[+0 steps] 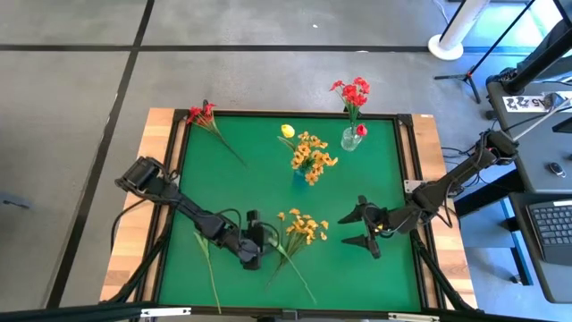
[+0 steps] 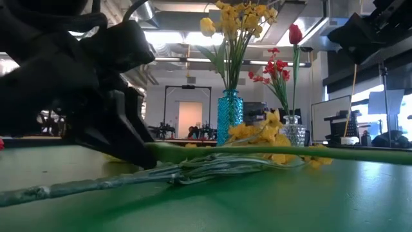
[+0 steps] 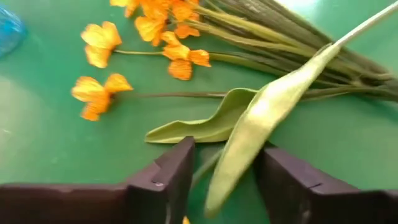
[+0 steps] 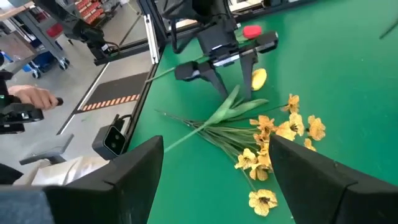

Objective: Sort flowers into vase by color
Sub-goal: Put the yellow flower into the blue crystal vase

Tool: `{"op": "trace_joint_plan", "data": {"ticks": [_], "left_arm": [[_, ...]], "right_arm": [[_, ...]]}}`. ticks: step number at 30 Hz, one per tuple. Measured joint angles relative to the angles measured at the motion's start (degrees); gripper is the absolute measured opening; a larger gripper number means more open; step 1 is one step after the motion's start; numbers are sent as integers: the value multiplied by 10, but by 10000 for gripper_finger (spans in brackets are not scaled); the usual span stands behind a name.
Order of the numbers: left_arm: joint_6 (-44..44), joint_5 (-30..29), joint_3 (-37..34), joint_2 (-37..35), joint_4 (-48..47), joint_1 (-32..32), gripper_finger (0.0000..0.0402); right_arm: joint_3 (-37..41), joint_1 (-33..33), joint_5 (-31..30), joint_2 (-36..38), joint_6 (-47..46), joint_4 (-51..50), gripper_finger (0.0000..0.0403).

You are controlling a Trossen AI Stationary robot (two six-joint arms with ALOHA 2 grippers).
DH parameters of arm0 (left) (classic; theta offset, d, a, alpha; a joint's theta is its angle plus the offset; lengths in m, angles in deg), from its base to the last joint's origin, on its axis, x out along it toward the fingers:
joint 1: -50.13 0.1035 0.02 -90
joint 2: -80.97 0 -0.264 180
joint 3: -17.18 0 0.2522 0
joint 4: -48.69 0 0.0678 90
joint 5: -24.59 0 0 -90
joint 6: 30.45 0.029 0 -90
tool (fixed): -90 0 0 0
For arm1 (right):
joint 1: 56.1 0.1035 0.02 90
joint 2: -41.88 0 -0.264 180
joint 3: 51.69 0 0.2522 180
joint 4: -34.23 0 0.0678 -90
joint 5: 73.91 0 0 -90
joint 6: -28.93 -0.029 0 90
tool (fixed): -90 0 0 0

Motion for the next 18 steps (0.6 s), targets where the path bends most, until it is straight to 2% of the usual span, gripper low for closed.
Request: {"op": "trace_joint_plan", "data": {"ticks": [3, 8, 14, 18], "left_arm": [[35, -16, 1, -2, -4, 0, 105], [72, -85, 26, -1, -9, -2, 15], [165, -172, 76, -11, -8, -4, 4], [226, -184, 111, -15, -11, -2, 2]], "right_arm": [[0, 0, 0, 0, 1, 1, 291], [0, 0, 0, 0, 2, 4, 291], [0, 0, 2, 0, 1, 22, 291], [-4, 0, 0, 0, 11, 19, 291]]}}
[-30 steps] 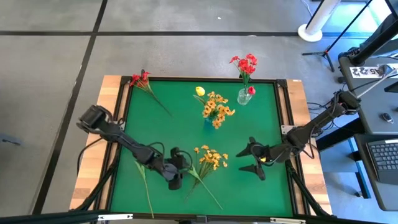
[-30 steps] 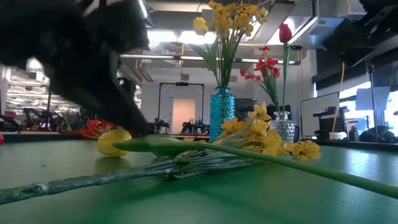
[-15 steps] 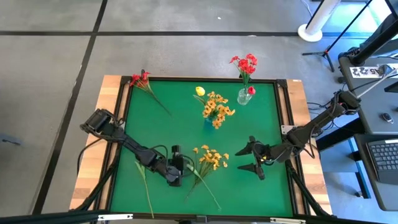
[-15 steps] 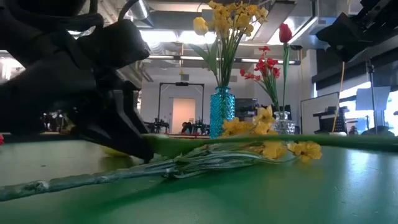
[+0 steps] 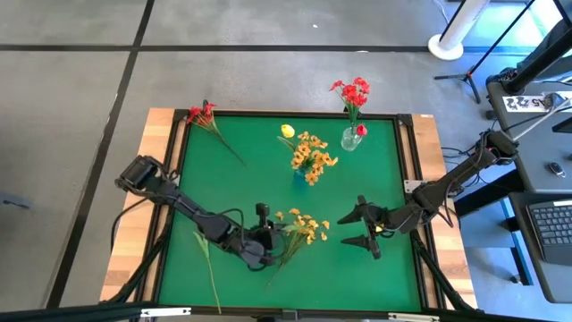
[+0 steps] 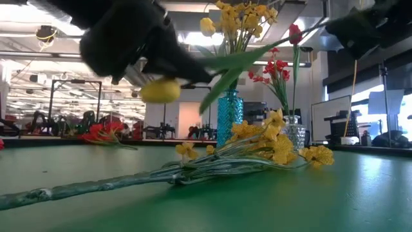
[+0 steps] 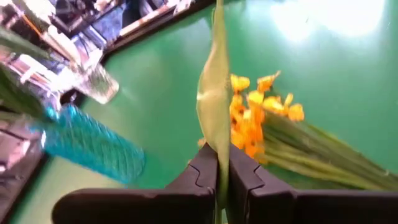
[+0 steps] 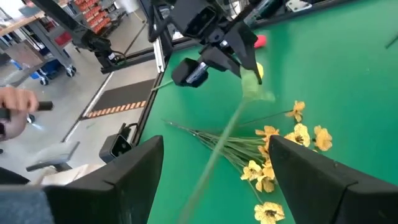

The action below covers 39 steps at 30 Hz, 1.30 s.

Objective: Sort flowers into vase by color
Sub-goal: Put the yellow flower into the blue crystal vase

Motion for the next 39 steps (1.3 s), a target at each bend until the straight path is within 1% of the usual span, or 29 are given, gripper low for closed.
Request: {"op": "trace_joint_plan", "data": {"ticks": [2, 5, 9, 12, 16, 21, 23, 27, 30, 34, 39], "left_arm": [[3, 5, 20, 0, -23, 2, 2], [-21, 11, 38, 0, -74, 8, 1], [-63, 11, 41, 0, -136, 13, 1], [-88, 14, 41, 0, -158, 14, 0], [-104, 26, 41, 0, -162, 13, 0], [-111, 26, 42, 0, -160, 10, 0], [-118, 26, 42, 0, -160, 8, 0], [-121, 26, 42, 0, -160, 2, 0], [-125, 26, 42, 0, -159, -4, 0], [-132, 26, 42, 0, -156, -10, 0], [-135, 26, 42, 0, -156, -12, 0]], "right_arm": [[-15, 0, 6, 0, 11, -6, 291], [-50, 0, 23, 0, 53, -14, 291], [-118, 0, 9, -27, 111, -77, 291], [-177, -2, -12, -84, 139, -151, 291], [-261, -13, -18, -184, 142, -254, 291], [-354, -23, -29, -294, 146, -329, 291], [-386, -24, -46, -328, 160, -341, 291], [-434, -27, -104, -379, 172, -392, 291], [-454, -36, -118, -399, 165, -421, 289], [-454, -55, -104, -408, 140, -439, 264], [-454, -73, -94, -407, 126, -460, 204]]}}
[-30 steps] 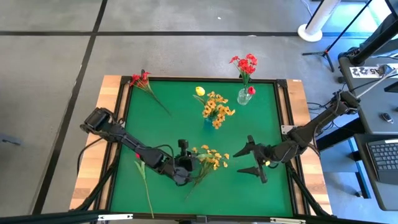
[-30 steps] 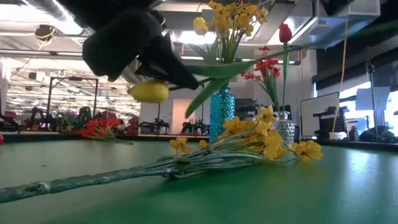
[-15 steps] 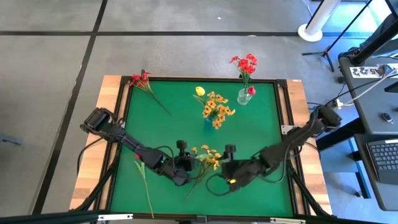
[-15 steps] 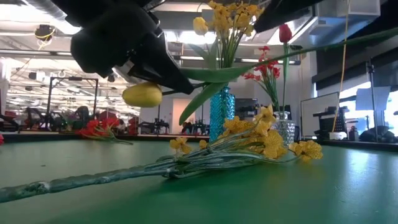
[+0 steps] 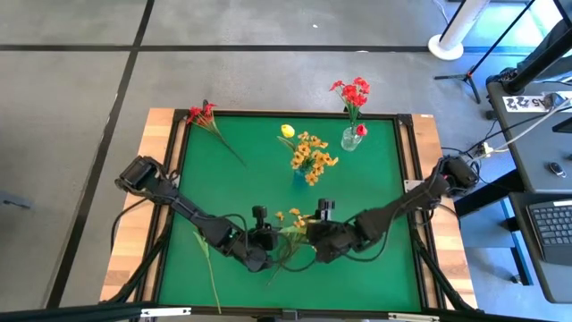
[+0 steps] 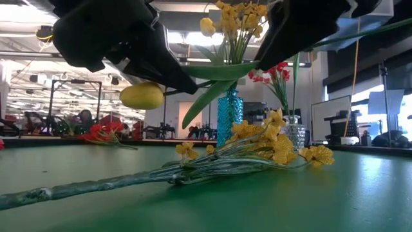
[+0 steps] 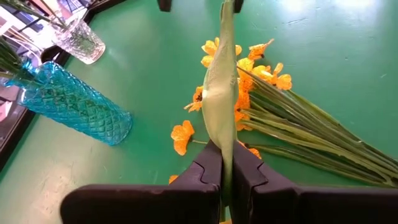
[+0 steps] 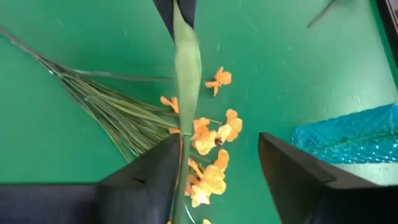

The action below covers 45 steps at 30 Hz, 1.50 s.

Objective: Sort flowers into vase by color
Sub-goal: Put the yellow flower into the blue crystal vase

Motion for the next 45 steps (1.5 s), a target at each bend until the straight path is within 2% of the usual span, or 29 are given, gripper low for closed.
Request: {"op": "trace_joint_plan", "data": {"ticks": [10, 12, 21, 24, 28, 33, 38, 42, 45], "left_arm": [[-1, 0, 0, 0, -1, 0, 0], [-1, -1, 0, 0, -1, 0, 0], [5, -7, 0, 0, -2, -4, 28], [18, -28, 0, -7, -8, -15, 42], [35, -75, 0, -42, -7, -38, 63], [35, -104, 0, -103, -7, -71, 88], [15, -148, 0, -152, -18, -114, 106], [-43, -163, -3, -183, -71, -136, 112], [-74, -209, -24, -203, -91, -152, 112]], "right_arm": [[0, 2, 47, 0, 15, -12, 34], [0, 2, 53, 0, 15, -17, 11], [0, 2, 54, 0, -1, -39, 7], [0, 2, 50, 0, -20, -57, 5], [0, 2, 30, 1, -44, -76, 5], [1, 2, 20, 7, -50, -69, 3], [1, 26, -2, 45, -57, -65, 2], [1, 63, -56, 99, -57, -53, 2], [19, 90, -83, 141, -43, -13, 2]]}}
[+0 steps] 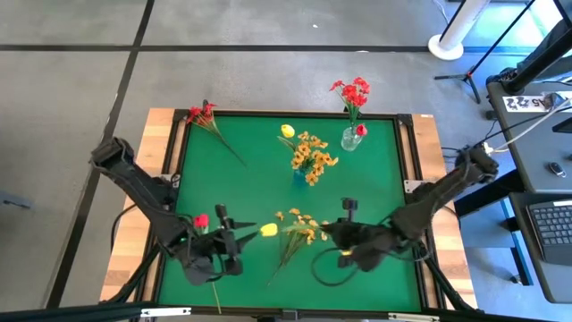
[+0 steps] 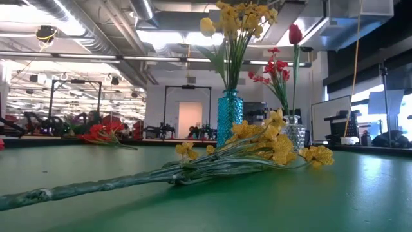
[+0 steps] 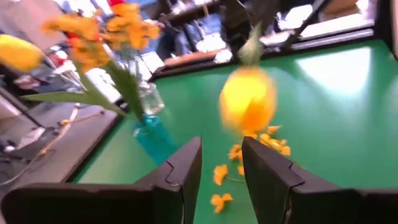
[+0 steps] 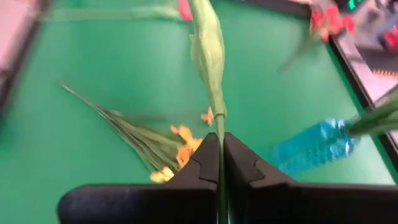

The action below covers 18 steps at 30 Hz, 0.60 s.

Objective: Sort flowers into vase by color
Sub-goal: Put the yellow flower into the blue crystal vase

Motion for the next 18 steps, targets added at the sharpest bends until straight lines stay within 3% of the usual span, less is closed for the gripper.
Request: {"op": "trace_joint_plan", "data": {"ticks": [6, 9, 14, 18], "left_arm": [[-82, -33, -78, -42, 19, -7, 112], [-99, -21, -132, -42, 103, 9, 112], [-11, 118, -227, -33, 392, 70, 112], [112, 308, -282, -9, 684, 130, 112]], "right_arm": [[103, 13, 4, 84, 52, 164, 2], [170, 1, 23, 123, 86, 273, 2], [265, -40, 134, 169, 135, 481, 2], [298, -73, 200, 175, 148, 567, 2]]}}
